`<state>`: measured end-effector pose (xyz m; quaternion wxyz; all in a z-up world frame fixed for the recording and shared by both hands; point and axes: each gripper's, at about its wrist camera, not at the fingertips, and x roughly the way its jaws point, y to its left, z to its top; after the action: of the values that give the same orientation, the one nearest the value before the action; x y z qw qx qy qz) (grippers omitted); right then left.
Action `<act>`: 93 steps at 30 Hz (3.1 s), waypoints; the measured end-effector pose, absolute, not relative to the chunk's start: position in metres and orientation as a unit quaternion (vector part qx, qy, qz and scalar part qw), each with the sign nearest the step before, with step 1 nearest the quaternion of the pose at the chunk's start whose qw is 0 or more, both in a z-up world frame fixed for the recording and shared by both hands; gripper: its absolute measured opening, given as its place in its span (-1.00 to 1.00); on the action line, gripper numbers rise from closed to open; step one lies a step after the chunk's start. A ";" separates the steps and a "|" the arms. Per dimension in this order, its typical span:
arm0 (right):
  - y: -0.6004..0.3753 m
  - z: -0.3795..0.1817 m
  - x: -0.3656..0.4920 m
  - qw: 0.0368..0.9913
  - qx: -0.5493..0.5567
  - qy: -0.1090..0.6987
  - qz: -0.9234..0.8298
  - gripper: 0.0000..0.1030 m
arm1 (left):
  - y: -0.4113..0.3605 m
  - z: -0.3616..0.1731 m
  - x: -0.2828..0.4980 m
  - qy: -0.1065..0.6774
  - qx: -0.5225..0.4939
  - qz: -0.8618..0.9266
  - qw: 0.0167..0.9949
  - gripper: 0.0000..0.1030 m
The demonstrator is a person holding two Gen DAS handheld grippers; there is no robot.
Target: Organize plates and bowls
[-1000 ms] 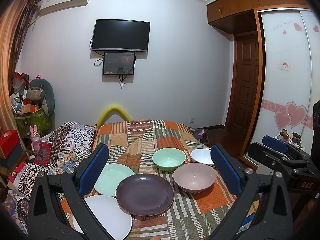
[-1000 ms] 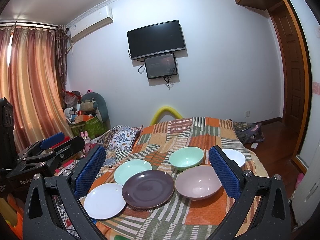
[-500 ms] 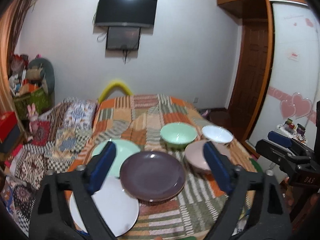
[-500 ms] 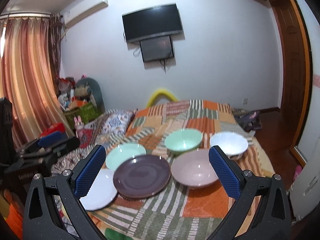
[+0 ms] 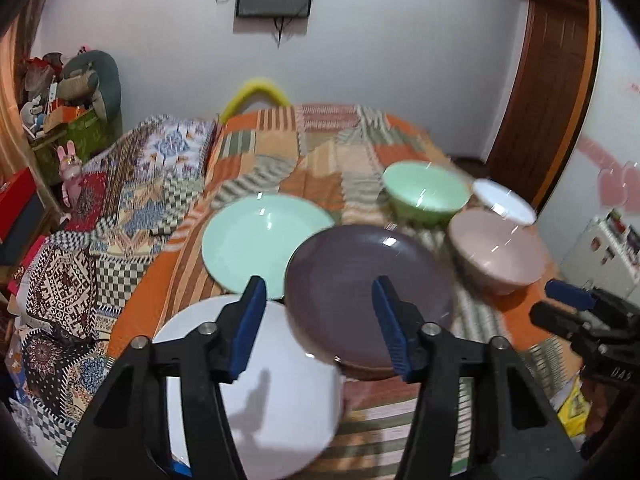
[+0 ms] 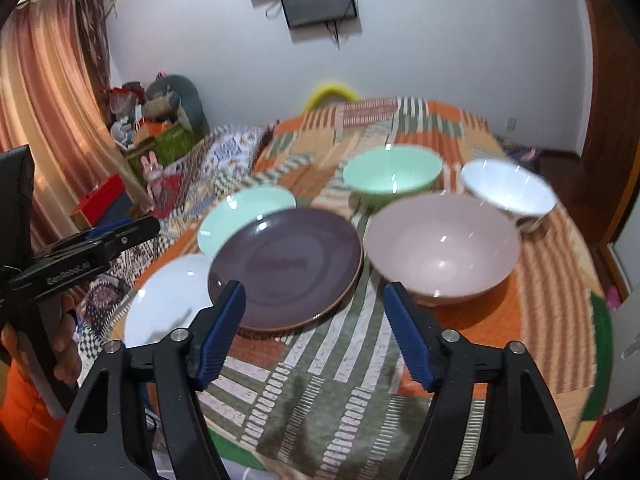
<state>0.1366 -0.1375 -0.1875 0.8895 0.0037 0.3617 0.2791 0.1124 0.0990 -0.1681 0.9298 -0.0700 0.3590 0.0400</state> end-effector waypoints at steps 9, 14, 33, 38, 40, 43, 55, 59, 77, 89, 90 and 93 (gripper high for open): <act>-0.119 -0.224 0.169 0.865 -0.007 0.425 0.265 -0.05 | 0.138 -0.216 0.159 0.417 -0.115 0.019 0.901 -0.23; -0.112 -0.238 0.184 0.859 -0.008 0.447 0.251 -0.14 | 0.144 -0.229 0.179 0.431 -0.115 0.006 0.895 -0.25; -0.098 -0.253 0.209 0.846 -0.025 0.477 0.238 -0.40 | 0.152 -0.265 0.225 0.479 -0.137 -0.035 0.867 -0.65; -0.095 -0.253 0.211 0.847 -0.032 0.477 0.233 -0.51 | 0.153 -0.265 0.224 0.478 -0.139 -0.038 0.866 -0.66; -0.098 -0.252 0.212 0.846 -0.024 0.478 0.234 -0.56 | 0.150 -0.264 0.223 0.477 -0.131 -0.039 0.868 -0.66; -0.100 -0.251 0.211 0.845 -0.020 0.480 0.234 -0.58 | 0.147 -0.262 0.218 0.480 -0.121 -0.041 0.868 -0.66; -0.110 -0.237 0.195 0.849 -0.020 0.473 0.234 -0.58 | 0.128 -0.237 0.177 0.468 -0.106 -0.048 0.876 -0.66; -0.117 -0.233 0.187 0.849 -0.017 0.474 0.232 -0.58 | 0.116 -0.228 0.159 0.462 -0.100 -0.050 0.880 -0.66; -0.150 -0.232 0.154 0.853 -0.016 0.479 0.209 -0.58 | 0.059 -0.228 0.111 0.483 -0.079 -0.074 0.869 -0.64; -0.167 -0.248 0.154 0.851 -0.010 0.491 0.189 -0.58 | 0.046 -0.245 0.120 0.505 -0.077 -0.082 0.856 -0.61; -0.168 -0.249 0.153 0.851 -0.010 0.489 0.190 -0.58 | 0.045 -0.246 0.120 0.506 -0.076 -0.083 0.855 -0.59; -0.168 -0.250 0.152 0.852 -0.015 0.487 0.191 -0.58 | 0.043 -0.249 0.119 0.507 -0.071 -0.083 0.855 -0.55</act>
<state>0.1525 -0.1678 -0.2499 0.8520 -0.0149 0.4873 0.1910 0.1188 0.0431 -0.2488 0.8551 -0.0708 0.5068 -0.0834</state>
